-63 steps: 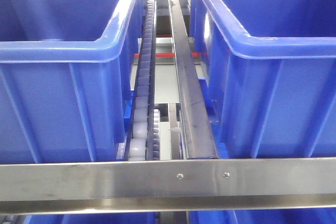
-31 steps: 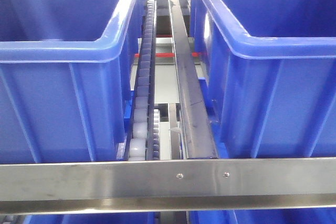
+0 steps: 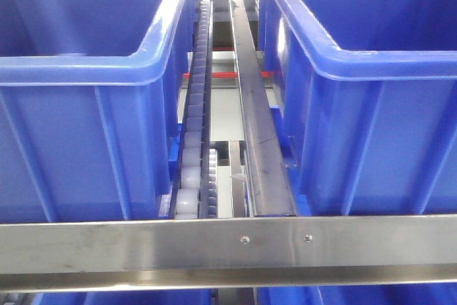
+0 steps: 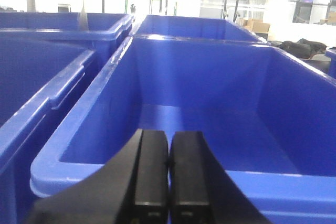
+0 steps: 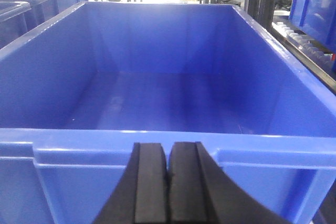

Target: Pick and sort blue part to right shelf

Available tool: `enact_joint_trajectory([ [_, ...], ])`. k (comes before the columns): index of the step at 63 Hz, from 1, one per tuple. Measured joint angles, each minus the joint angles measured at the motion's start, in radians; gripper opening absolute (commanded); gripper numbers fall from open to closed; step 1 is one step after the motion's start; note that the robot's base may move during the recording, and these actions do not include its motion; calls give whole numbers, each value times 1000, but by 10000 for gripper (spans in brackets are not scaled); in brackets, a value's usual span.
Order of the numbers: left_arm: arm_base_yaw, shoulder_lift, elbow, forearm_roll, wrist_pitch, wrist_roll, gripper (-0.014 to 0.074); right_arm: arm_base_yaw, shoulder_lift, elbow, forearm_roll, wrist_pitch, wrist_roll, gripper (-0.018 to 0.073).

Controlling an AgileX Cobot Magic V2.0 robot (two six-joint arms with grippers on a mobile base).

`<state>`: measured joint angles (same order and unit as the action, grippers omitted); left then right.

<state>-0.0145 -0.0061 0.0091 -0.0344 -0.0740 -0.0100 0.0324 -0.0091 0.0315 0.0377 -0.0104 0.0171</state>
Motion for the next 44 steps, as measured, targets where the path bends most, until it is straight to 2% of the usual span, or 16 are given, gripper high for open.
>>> enact_joint_trajectory([
  [44, 0, 0, 0, 10, 8, 1, 136, 0, 0, 0, 0, 0, 0, 57],
])
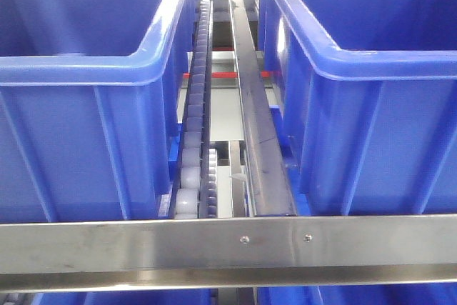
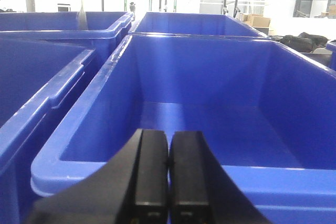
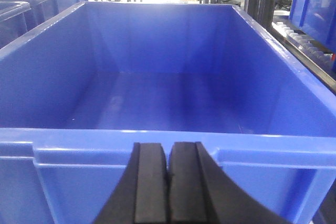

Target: Pick and sort blue part to right shelf

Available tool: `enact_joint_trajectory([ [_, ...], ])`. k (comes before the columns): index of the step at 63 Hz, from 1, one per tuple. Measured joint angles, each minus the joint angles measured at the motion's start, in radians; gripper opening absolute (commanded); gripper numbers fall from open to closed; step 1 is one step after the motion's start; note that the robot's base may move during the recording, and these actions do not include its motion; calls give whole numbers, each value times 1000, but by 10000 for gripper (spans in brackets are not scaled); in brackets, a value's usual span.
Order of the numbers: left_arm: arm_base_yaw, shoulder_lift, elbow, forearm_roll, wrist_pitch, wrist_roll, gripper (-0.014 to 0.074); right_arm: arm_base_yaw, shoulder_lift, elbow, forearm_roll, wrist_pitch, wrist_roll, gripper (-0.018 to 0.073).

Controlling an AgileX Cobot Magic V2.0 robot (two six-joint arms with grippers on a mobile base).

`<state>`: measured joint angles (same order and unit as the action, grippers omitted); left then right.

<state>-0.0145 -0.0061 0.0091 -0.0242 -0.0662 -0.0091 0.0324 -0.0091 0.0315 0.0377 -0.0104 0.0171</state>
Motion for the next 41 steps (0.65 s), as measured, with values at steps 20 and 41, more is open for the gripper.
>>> enact_joint_trajectory([
  [20, 0, 0, 0, 0, 0, 2, 136, 0, 0, 0, 0, 0, 0, 57],
  [41, 0, 0, 0, 0, 0, 2, 136, 0, 0, 0, 0, 0, 0, 57],
])
